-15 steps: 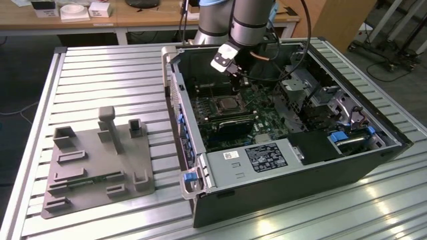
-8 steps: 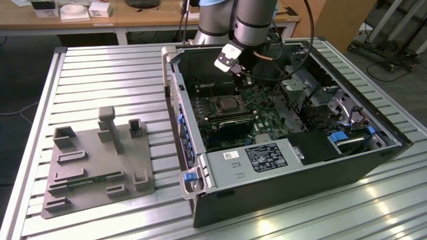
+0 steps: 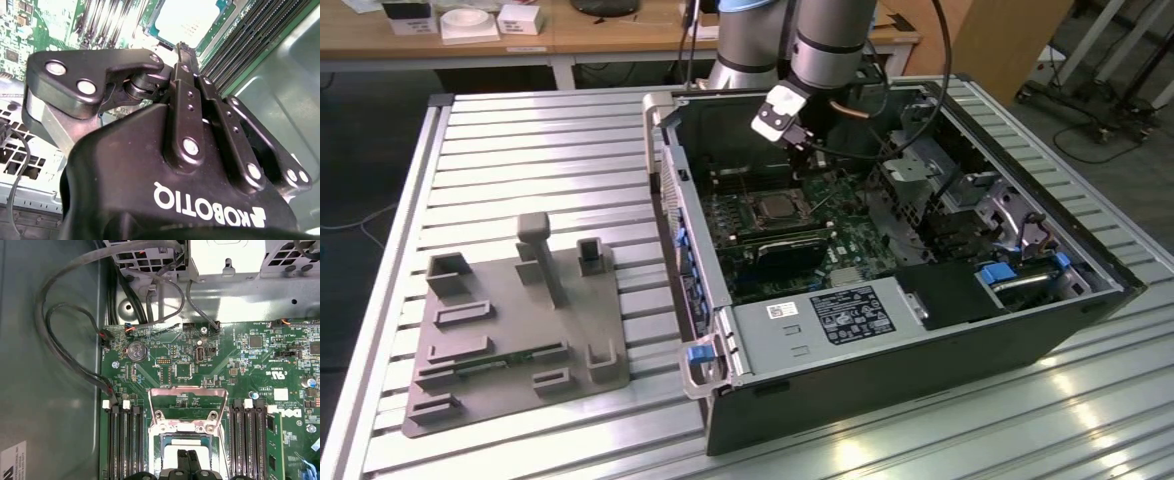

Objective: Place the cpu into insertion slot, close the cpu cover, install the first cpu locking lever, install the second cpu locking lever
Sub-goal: 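Close the cpu cover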

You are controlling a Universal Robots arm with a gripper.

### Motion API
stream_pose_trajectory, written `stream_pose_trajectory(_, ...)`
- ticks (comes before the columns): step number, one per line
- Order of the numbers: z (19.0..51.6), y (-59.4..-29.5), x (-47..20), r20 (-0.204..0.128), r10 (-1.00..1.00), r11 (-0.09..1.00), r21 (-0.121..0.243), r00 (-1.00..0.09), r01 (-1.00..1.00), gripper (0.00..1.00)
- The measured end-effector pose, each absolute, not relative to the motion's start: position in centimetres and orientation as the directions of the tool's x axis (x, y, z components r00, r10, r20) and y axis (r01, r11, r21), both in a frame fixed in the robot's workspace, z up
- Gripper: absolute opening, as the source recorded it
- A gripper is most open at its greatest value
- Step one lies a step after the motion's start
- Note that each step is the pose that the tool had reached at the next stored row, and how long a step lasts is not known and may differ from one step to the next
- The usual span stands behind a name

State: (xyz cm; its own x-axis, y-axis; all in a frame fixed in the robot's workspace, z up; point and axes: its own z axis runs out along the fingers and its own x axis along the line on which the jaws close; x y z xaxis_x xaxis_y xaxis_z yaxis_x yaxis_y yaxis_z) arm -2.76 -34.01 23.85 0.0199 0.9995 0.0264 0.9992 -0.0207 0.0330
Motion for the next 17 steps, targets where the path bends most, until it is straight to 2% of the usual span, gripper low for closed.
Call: stream_pose_trajectory(17,23.88,-34.00,-2.45,0.027,0.999,-0.021,0.033,0.020,0.999,0.11)
